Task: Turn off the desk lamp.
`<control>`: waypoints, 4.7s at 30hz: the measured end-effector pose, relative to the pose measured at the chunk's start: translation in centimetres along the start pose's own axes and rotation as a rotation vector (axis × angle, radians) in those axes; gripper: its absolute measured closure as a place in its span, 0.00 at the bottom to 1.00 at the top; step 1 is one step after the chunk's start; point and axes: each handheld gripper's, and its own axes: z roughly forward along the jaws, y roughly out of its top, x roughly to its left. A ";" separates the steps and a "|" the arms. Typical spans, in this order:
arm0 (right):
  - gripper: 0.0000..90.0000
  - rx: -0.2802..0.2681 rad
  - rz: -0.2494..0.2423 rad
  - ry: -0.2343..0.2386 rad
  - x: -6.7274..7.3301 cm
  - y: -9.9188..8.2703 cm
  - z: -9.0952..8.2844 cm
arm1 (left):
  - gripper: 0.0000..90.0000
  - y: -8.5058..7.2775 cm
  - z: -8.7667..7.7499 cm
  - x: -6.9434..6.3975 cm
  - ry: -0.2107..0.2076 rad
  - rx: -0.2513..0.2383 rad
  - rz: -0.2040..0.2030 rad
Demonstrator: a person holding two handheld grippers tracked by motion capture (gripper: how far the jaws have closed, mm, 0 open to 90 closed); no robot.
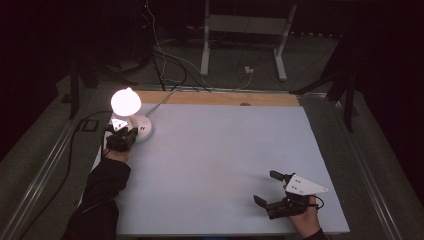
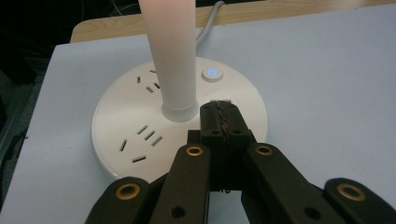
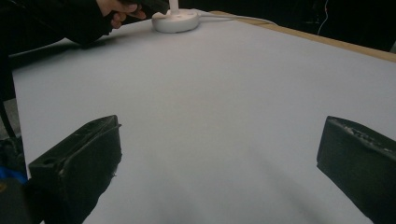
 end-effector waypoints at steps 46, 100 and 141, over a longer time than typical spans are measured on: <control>0.00 0.003 0.000 -0.001 0.0 0.0 -0.1 | 1.00 0.7 -0.6 -0.5 0.018 -0.035 0.059; 0.00 0.016 -0.005 -0.002 0.1 -0.1 0.2 | 1.00 -0.3 0.4 -0.8 0.080 0.038 0.180; 0.00 0.011 -0.001 -0.001 0.0 0.0 0.0 | 1.00 -0.1 0.2 -0.4 0.010 0.011 0.091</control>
